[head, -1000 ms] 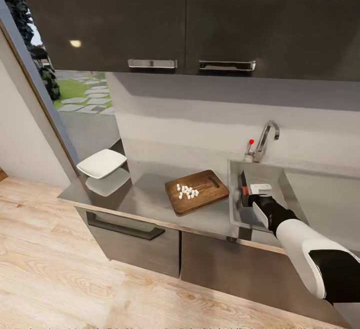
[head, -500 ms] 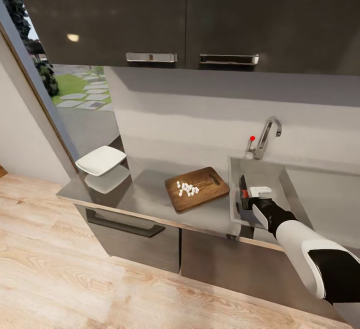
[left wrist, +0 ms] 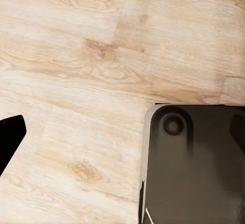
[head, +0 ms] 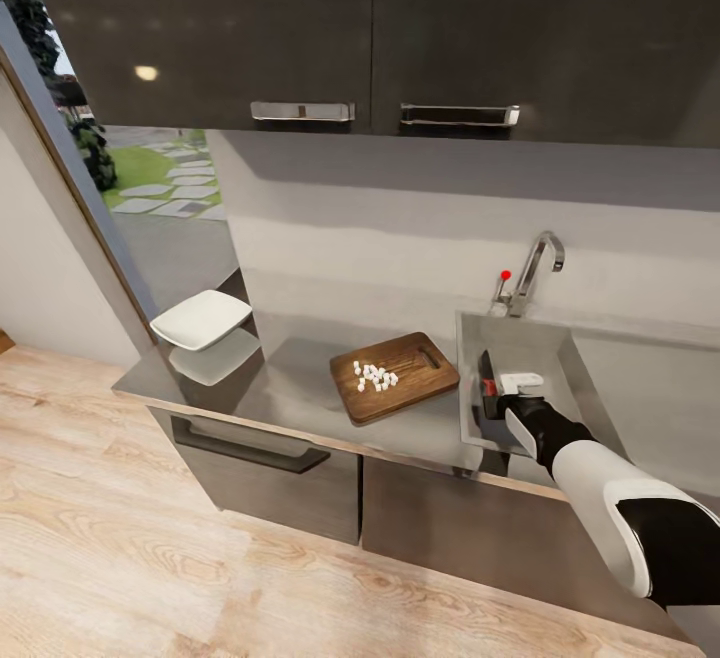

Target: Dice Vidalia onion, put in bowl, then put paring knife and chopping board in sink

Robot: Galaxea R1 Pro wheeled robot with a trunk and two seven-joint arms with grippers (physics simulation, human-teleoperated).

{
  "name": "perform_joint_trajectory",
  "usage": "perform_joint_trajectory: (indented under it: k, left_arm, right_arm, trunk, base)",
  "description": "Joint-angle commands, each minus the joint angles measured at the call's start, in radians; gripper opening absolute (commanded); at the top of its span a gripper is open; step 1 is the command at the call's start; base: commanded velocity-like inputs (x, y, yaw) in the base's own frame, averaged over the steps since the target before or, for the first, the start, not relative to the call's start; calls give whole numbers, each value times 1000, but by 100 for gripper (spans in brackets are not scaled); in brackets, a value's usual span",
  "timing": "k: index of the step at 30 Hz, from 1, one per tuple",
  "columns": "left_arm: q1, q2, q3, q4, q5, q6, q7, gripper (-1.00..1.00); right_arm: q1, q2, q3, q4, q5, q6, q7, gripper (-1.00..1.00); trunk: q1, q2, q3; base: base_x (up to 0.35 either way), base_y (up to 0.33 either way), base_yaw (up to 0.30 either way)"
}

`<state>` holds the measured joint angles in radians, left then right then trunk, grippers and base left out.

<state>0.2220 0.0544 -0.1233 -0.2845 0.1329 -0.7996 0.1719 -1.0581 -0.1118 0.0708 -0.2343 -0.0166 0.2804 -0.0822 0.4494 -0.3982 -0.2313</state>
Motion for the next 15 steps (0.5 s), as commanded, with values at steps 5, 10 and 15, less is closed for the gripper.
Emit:
perform_joint_trajectory:
  k: [5,10,15]
  left_arm:
    - [0,1,-9,-2,10,-1,3,100]
    - [0,1,-9,7,10,-1,3,100]
    - [0,1,-9,8,10,-1,3,100]
  right_arm:
    - [0,0,8,-2,-2,7,-4,-100]
    - [0,0,9,-2,-2,6,-3,100]
    - [0,0,9,-2,-2,6,-1,100]
  trunk:
    - [1,-2,-2]
    - [1,-2,-2]
    - [1,-2,-2]
  base:
    - [0,0,0]
    - [0,0,0]
    - [0,0,0]
